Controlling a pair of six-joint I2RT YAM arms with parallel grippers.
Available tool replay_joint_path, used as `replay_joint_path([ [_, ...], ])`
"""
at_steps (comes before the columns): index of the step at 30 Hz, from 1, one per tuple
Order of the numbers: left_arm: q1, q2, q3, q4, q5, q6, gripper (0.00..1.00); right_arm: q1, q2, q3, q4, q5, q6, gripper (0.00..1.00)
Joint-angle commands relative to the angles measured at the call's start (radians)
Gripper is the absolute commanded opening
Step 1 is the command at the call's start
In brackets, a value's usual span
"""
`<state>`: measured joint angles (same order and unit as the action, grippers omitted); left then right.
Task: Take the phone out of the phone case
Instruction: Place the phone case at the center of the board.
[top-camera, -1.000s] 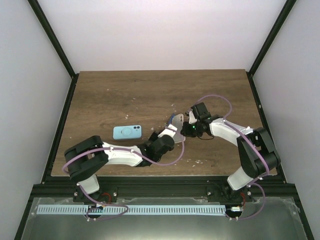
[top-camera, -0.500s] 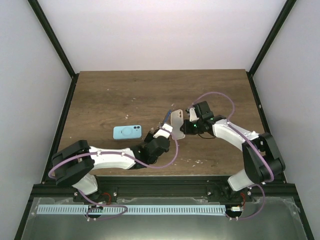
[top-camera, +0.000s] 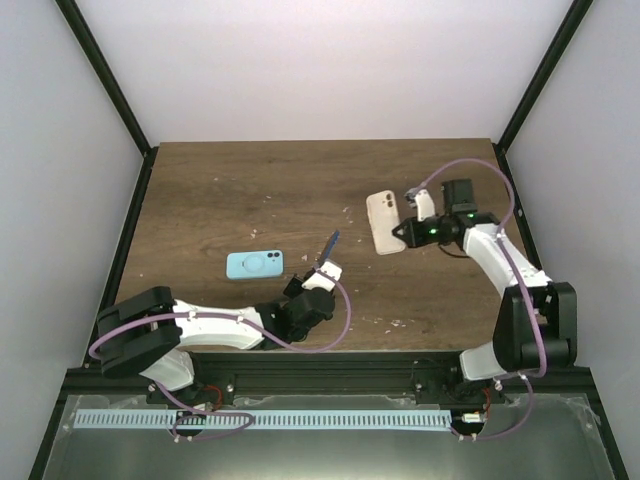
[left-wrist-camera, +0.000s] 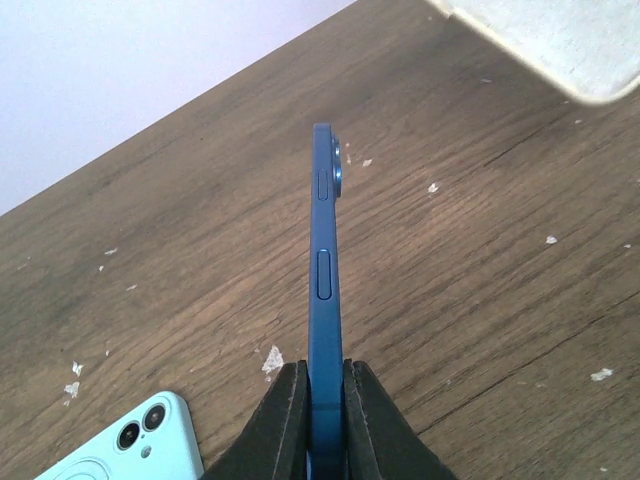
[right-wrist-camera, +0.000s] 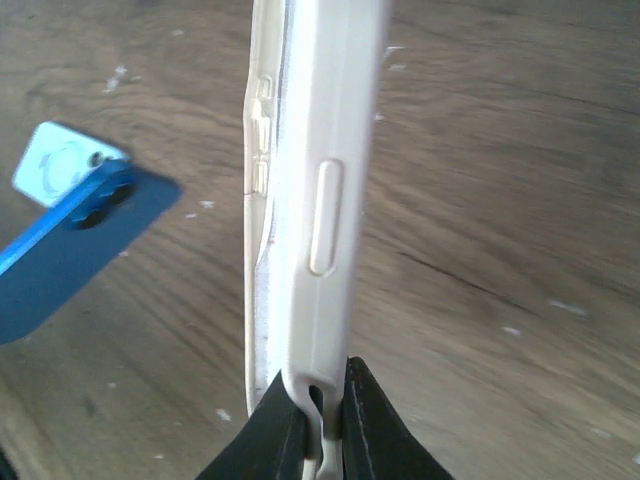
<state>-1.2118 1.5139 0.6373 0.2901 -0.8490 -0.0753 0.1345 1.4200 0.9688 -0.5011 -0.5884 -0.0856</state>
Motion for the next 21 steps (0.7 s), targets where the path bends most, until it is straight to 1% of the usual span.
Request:
replay_joint_path([
  [1,-0.024,-0.029,0.006,0.067,-0.039,0.012,0.0,-0.156,0.086,0.099,-0.177,-0.057,-0.258,0.01],
  [3,-0.031,-0.018,0.006,0.087,-0.031,0.019,0.0,-0.229,0.148,0.163,-0.257,-0.072,-0.329,0.01],
  [6,-0.036,-0.004,0.001,0.1,-0.009,0.017,0.0,-0.346,0.273,0.294,-0.436,-0.183,-0.429,0.01],
  [9,-0.04,0.009,-0.001,0.119,0.002,0.013,0.0,-0.45,0.406,0.421,-0.574,-0.247,-0.468,0.01],
  [11,-0.042,0.018,-0.002,0.13,0.011,0.011,0.0,-0.511,0.48,0.488,-0.612,-0.252,-0.452,0.01],
  [14,-0.049,0.025,0.001,0.135,0.016,0.009,0.0,-0.553,0.577,0.561,-0.649,-0.244,-0.436,0.01],
  [17,-0.052,0.022,-0.002,0.136,0.019,0.007,0.0,-0.572,0.648,0.605,-0.671,-0.242,-0.419,0.01],
  [21,-0.051,0.019,-0.007,0.134,0.025,0.002,0.0,-0.575,0.685,0.618,-0.633,-0.188,-0.398,0.01],
])
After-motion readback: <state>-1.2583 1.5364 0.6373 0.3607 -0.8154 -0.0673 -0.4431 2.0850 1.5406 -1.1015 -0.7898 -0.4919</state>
